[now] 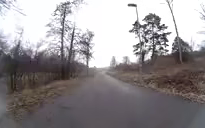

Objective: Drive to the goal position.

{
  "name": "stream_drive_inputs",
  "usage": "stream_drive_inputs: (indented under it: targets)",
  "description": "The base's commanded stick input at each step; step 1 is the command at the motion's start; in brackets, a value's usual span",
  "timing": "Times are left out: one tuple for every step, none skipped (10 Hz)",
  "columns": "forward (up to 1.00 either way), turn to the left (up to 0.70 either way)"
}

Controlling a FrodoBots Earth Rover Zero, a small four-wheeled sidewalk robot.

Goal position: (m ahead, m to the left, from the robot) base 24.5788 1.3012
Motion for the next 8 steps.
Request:
stream_drive_inputs:
  targets:
    - [0.70,0.00]
    - [0.70,0.00]
    - [0.70,0.00]
    - [0.70,0.00]
    - [0.70,0.00]
    - [0.70,0.00]
    - [0.70,0.00]
    - [0.70,0.00]
